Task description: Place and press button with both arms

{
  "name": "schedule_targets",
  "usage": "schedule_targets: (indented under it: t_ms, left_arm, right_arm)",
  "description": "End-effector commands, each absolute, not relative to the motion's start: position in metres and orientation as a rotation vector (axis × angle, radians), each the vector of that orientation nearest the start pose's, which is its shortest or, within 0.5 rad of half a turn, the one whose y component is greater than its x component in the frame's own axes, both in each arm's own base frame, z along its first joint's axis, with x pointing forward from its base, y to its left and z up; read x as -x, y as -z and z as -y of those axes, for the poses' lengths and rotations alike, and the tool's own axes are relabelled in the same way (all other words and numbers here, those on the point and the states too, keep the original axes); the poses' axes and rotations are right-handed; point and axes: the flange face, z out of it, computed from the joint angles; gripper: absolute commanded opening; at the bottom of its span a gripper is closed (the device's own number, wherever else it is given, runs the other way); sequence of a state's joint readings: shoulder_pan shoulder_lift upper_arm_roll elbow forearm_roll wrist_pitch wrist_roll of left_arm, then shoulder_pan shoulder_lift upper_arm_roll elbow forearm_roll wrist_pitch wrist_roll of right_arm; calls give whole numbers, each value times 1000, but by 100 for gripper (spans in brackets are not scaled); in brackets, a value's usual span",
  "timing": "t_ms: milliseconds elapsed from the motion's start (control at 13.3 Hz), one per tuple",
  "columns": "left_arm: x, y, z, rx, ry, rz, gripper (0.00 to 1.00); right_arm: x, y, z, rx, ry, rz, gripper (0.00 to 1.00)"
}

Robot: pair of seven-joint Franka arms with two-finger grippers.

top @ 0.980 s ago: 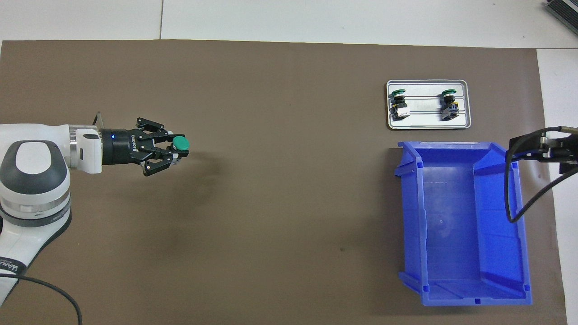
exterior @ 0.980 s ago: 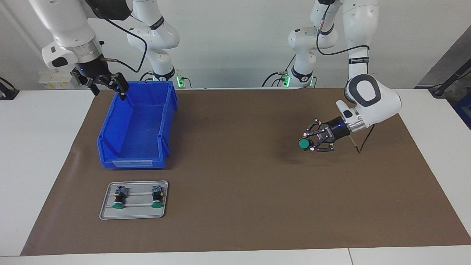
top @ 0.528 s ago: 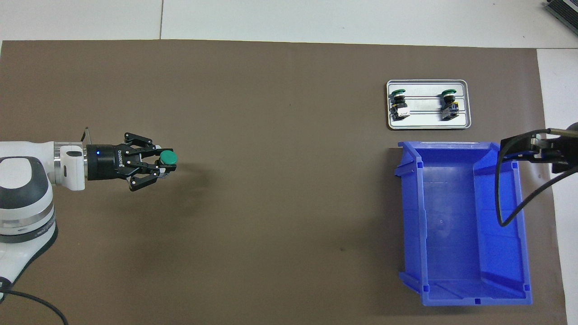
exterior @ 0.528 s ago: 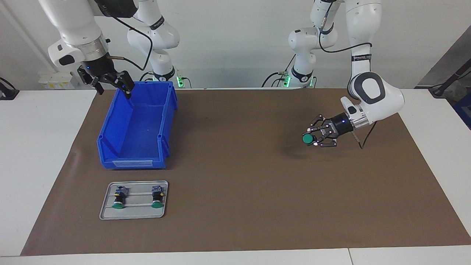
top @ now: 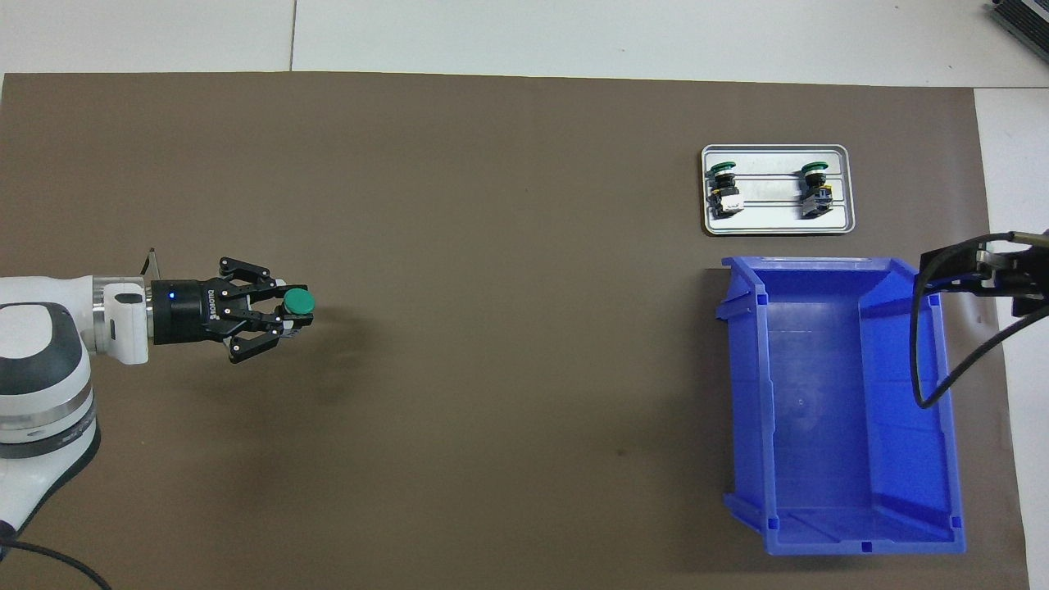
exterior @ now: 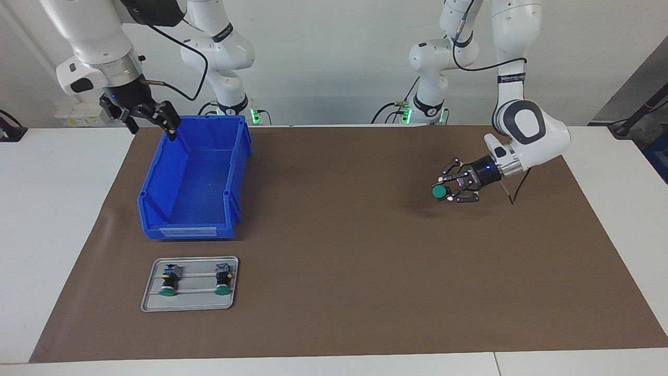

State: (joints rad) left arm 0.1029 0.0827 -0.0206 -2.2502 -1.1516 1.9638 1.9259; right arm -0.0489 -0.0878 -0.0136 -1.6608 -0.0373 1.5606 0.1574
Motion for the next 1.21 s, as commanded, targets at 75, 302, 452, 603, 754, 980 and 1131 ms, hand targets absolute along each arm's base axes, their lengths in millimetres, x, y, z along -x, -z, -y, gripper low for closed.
schedule_targets:
  t_ms: [75, 302, 452, 603, 754, 980, 1131]
  left_arm:
    - [-506, -334, 22, -1843, -840, 1207, 0]
    - [-513, -330, 45, -1771, -914, 1206, 0]
    - [-516, -320, 61, -1718, -991, 1188, 0]
    - [-519, -316, 70, -1691, -1046, 1175, 0]
    - [-519, -302, 91, -1647, -1087, 1166, 0]
    - [-520, -287, 98, -1632, -1121, 1139, 0]
    - [-520, -282, 116, -1607, -1147, 1128, 0]
  right_arm:
    - [-523, -632, 45, 3161, 71, -295, 100]
    - [-527, -630, 26, 3156, 72, -333, 100]
    - [-528, -629, 19, 3155, 70, -343, 100]
    - [-530, -629, 21, 3152, 101, -337, 100]
    - [-529, -627, 24, 3153, 84, -337, 100]
    - [-529, -627, 25, 3154, 84, -342, 100]
    - [-529, -627, 24, 3155, 91, -335, 100]
